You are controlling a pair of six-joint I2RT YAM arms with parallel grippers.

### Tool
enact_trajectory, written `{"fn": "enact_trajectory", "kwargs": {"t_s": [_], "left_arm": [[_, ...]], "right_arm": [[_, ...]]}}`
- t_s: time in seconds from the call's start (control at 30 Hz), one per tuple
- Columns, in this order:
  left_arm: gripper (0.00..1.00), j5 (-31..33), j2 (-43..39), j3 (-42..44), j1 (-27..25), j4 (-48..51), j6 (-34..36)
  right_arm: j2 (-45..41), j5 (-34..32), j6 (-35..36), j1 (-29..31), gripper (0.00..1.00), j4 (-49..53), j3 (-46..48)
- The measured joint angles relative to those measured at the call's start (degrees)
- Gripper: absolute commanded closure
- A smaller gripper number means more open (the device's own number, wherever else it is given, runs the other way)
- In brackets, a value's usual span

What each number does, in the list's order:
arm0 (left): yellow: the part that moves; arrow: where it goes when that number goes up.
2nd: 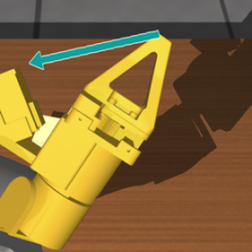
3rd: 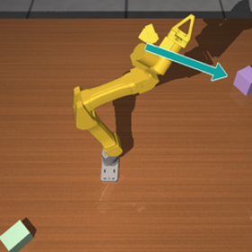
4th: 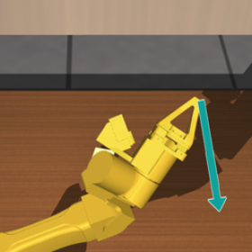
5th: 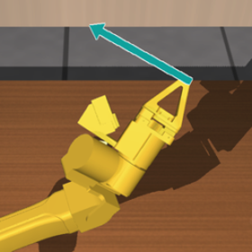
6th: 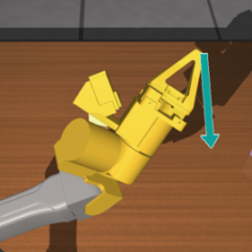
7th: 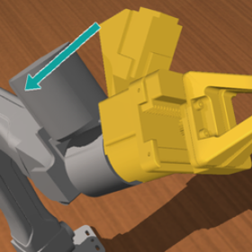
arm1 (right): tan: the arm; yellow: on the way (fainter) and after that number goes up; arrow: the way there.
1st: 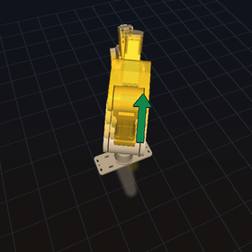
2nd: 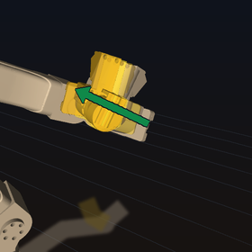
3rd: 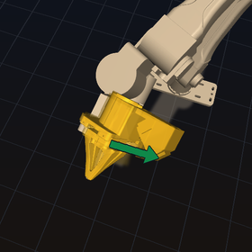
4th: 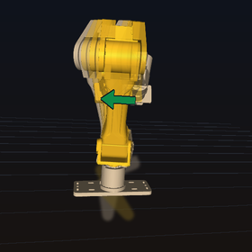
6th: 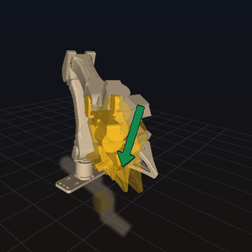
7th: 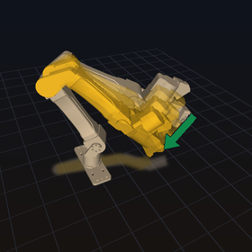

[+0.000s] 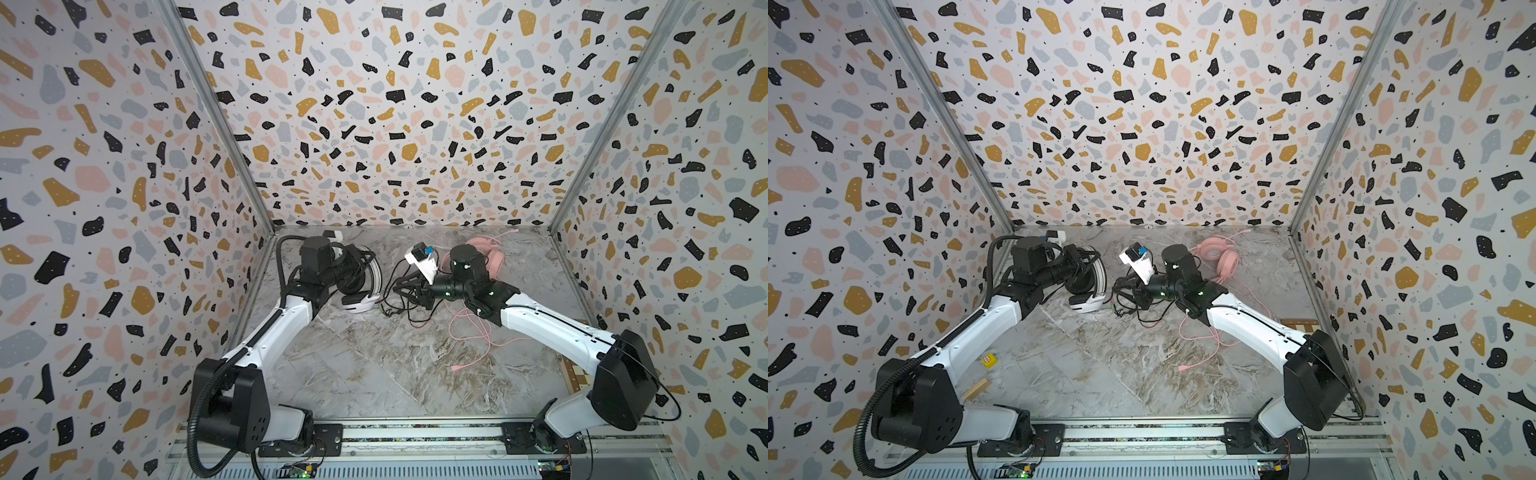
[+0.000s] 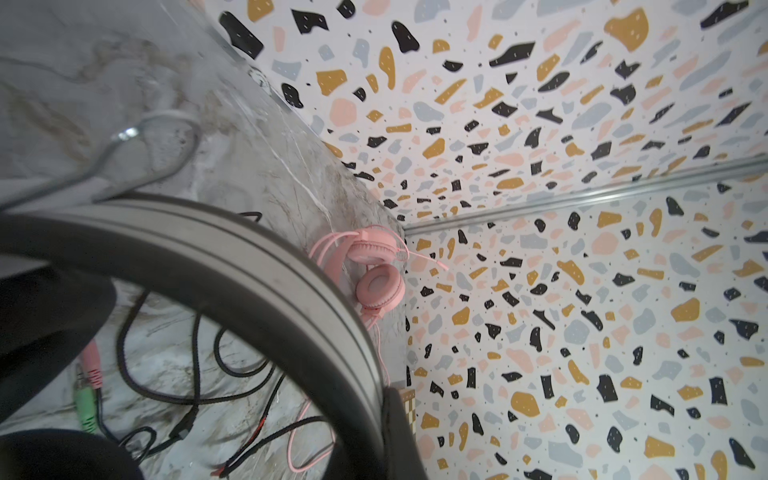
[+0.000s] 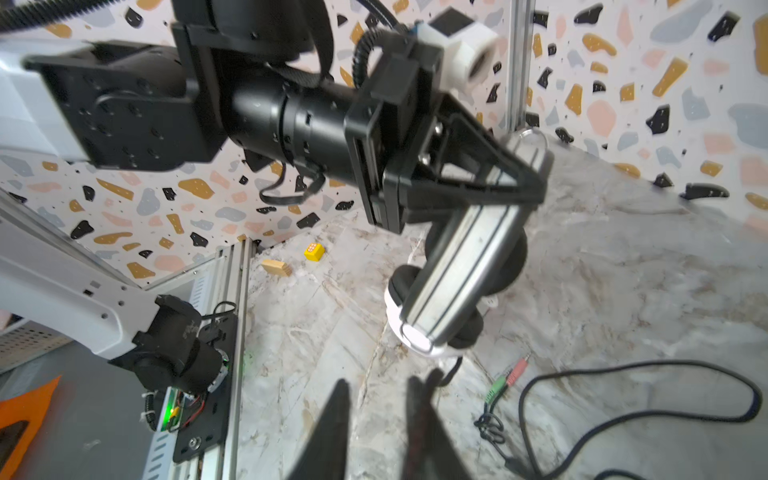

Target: Wrap the headphones

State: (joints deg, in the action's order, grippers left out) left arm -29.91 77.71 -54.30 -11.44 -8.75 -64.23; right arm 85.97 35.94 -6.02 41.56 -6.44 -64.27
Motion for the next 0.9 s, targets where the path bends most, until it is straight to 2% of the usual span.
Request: {"fn": "enact_trajectory", "kwargs": {"t_s": [0.03,0.1,0.27,0.4,0.53,0.7,0.9], "left_arm": [[1.0,0.98,-0.61,1.44,0.2,-1.01,-1.38],[1.0,3.74,-2.69,4.42,0.04,-2.71,-4.31],[1.0,15.98,-13.18,13.42,-2.71,-6.84,-14.8],[1.0,25.22,-18.62,17.11,-5.22,-7.93,-22.47],[1.0,31.91,-19.32,17.16,-7.1,-6.97,-27.8],[1.0,34.6,-17.53,16.2,-8.37,-4.74,-31.04],[1.0,35.19,-17.14,15.85,-9.01,-4.15,-32.96]], "right_arm": [[0.0,-0.17,-0.04,-0.09,0.42,0.07,1.36],[0.0,-1.01,-0.48,-0.63,0.33,0.17,3.43],[0.13,-2.84,-1.81,-1.07,0.23,-2.19,4.42],[1.64,-4.2,-2.86,1.36,0.22,-6.84,4.39],[4.44,-6.58,-4.63,4.94,0.2,-11.87,4.39],[8.22,-10.51,-5.77,8.15,0.2,-15.39,2.27],[13.92,-12.02,-7.69,7.72,0.25,-18.84,-0.87]]}}
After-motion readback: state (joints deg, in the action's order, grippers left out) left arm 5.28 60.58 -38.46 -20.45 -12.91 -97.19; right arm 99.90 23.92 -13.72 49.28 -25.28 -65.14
